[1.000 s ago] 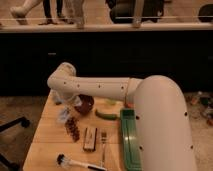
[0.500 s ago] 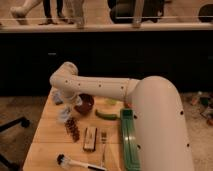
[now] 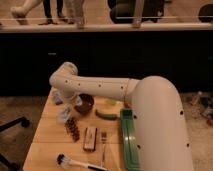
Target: Place towel in purple bowl
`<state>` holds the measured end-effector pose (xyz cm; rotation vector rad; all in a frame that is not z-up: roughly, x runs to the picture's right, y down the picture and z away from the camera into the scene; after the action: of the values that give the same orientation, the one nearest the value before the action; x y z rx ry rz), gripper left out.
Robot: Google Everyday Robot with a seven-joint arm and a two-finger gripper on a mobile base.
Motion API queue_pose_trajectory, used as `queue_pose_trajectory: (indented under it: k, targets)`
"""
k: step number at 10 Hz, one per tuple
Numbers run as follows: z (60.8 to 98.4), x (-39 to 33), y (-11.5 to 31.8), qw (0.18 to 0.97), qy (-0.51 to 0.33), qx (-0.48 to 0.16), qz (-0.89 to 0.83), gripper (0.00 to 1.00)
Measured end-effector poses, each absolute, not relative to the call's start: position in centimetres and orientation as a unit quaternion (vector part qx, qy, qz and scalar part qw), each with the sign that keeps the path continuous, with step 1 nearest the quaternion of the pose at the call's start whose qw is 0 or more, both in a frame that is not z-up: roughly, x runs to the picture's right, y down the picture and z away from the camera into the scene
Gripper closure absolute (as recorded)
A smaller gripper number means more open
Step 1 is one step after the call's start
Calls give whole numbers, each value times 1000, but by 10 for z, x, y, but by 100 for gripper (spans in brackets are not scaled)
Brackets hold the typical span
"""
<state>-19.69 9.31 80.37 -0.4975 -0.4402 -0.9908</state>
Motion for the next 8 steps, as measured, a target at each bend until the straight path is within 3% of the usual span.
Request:
queue_pose_trajectory:
  k: [8]
  targets:
    - [819, -157, 40, 860, -193, -214, -421, 90]
